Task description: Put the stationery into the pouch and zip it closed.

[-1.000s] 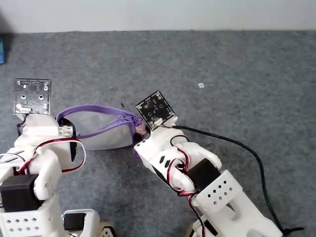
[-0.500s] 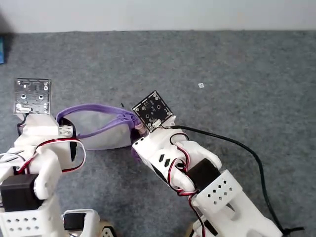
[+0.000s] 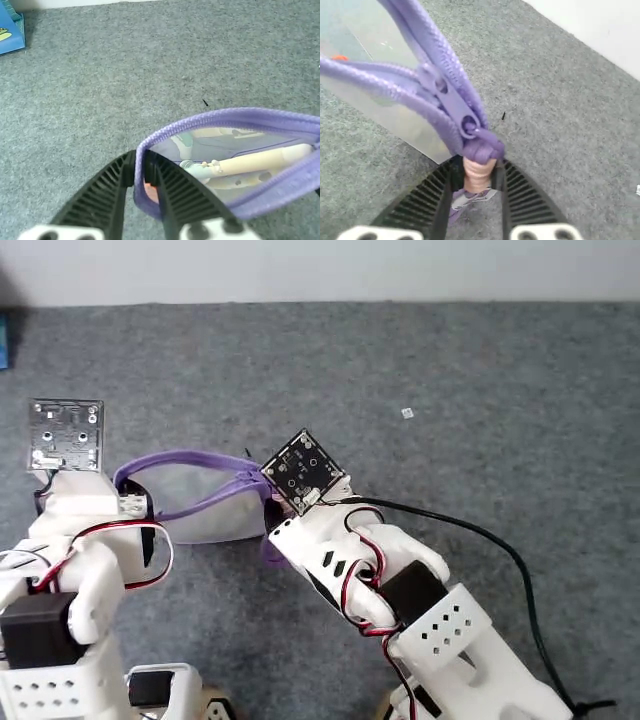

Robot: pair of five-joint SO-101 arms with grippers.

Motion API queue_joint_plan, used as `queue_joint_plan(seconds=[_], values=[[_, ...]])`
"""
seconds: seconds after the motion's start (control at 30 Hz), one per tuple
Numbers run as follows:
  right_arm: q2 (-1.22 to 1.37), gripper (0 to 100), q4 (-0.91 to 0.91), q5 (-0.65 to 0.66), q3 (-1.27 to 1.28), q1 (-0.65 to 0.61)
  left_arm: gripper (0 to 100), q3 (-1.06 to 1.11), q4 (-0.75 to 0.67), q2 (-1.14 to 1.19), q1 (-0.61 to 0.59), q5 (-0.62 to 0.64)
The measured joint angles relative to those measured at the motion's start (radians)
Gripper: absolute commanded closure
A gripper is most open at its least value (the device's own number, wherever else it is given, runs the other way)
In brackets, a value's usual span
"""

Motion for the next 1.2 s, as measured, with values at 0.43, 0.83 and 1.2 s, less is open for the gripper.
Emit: queue_joint_plan(seconds=[0.43,0.83,1.2], values=[[-0.08,99.1,0.095,0.015,-0.038,0.018,99,0.002,0.0,0.0,-0.002,0.0],[-0.235,99.1,0.089,0.087,-0.046,0.187,97,-0.112,0.089,0.006,0.009,-0.106],[-0.101,99.1,-0.173,0.091,-0.046,0.23,79,-0.209,0.178,-0.071,0.264,-0.123]])
